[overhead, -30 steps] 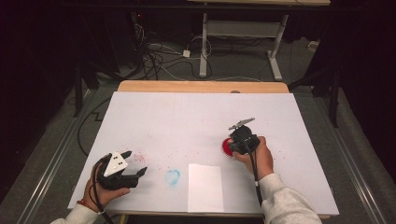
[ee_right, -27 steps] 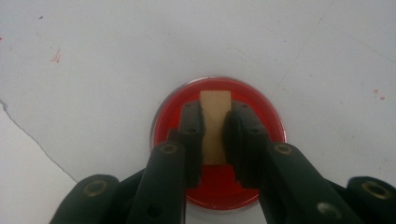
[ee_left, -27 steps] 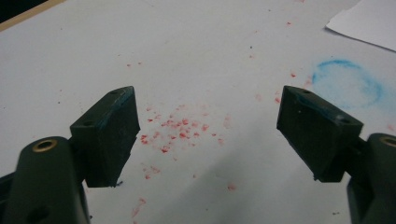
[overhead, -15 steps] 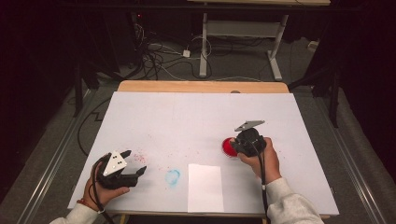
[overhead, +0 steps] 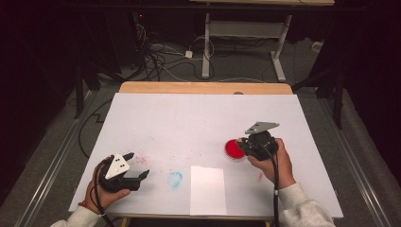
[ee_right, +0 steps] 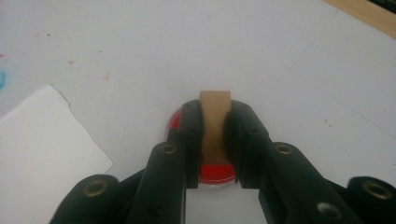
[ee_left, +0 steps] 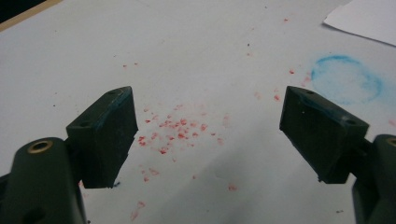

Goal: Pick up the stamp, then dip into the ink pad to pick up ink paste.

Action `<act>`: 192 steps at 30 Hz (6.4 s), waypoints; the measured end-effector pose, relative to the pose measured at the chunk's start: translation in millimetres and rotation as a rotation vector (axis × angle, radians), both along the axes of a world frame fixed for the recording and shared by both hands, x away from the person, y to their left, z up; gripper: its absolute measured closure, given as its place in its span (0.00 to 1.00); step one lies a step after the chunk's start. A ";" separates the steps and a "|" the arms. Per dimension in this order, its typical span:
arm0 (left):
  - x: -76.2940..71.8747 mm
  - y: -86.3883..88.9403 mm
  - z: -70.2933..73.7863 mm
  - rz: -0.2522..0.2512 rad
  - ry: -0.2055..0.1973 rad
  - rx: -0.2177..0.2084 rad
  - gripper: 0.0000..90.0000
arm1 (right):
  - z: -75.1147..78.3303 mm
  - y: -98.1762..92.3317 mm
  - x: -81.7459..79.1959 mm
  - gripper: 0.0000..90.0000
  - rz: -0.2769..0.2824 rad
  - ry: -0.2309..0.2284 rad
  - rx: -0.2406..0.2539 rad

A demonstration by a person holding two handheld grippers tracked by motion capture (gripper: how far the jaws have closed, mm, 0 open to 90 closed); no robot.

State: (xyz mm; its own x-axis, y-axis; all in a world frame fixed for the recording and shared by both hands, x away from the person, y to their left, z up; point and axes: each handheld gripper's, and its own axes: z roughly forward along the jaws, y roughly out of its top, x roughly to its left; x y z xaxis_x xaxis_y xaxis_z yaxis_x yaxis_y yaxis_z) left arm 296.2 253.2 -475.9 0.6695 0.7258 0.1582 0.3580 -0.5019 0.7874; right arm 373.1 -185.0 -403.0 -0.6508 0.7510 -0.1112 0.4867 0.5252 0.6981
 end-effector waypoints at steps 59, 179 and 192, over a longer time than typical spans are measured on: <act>2.9 -6.6 -6.3 -0.010 0.051 0.064 0.19 | -46.7 13.6 29.8 0.85 0.017 0.111 -0.106; 3.8 -11.5 -8.8 -0.018 0.071 0.118 0.20 | -47.5 10.3 32.3 0.85 -0.003 0.131 -0.093; 4.4 -12.0 -8.5 -0.020 0.075 0.106 0.20 | -47.6 10.3 31.5 0.85 -0.007 0.132 -0.093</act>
